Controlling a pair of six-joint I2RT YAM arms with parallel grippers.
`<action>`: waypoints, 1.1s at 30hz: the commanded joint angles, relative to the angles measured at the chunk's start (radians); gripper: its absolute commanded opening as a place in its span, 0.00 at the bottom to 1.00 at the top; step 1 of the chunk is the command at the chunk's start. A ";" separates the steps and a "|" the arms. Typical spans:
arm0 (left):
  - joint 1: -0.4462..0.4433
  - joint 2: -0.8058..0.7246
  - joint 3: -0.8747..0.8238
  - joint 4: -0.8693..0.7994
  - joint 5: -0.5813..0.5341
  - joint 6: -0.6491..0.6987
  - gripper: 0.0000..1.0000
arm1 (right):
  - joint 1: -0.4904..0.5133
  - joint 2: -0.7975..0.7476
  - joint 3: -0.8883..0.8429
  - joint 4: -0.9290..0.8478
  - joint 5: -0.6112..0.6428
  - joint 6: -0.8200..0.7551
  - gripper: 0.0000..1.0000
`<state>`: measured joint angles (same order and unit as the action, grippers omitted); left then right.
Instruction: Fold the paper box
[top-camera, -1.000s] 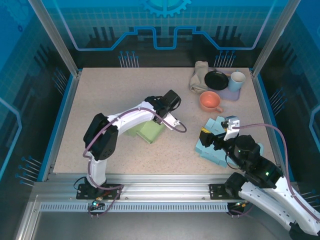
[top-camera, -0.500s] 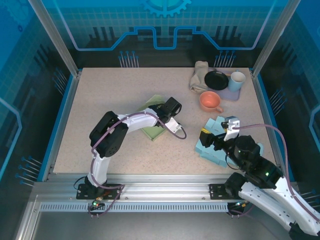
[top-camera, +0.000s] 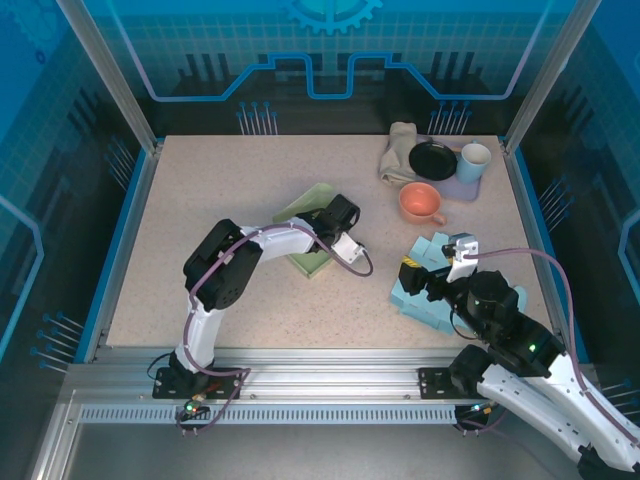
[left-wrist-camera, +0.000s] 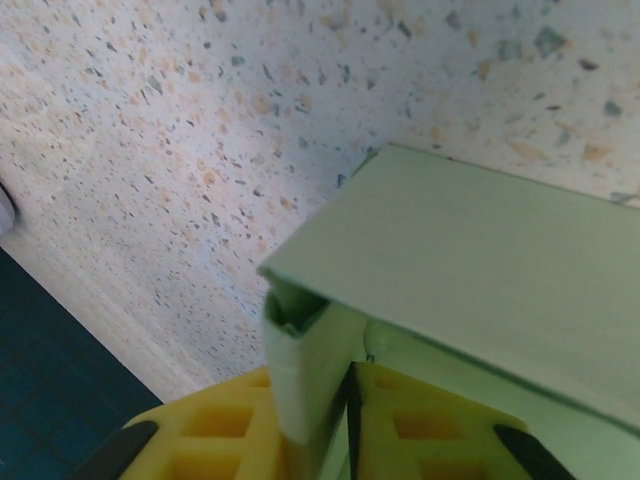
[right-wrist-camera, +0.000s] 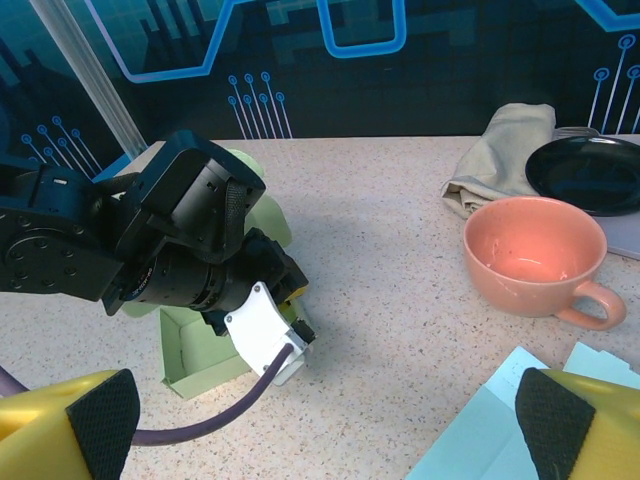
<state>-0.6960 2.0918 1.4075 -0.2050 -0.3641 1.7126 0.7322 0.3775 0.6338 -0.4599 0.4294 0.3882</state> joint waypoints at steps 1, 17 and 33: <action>0.006 0.011 0.027 -0.056 0.043 -0.037 0.25 | -0.011 -0.011 -0.011 0.015 -0.001 0.011 1.00; 0.011 -0.067 0.092 -0.126 0.058 -0.066 0.40 | -0.016 -0.001 -0.012 0.020 -0.008 0.007 1.00; 0.010 -0.305 0.044 -0.108 0.248 -0.393 0.40 | -0.021 0.015 -0.019 0.028 -0.006 0.006 1.00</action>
<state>-0.6926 1.9007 1.4830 -0.3618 -0.2325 1.4944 0.7250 0.3828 0.6235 -0.4480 0.4286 0.3882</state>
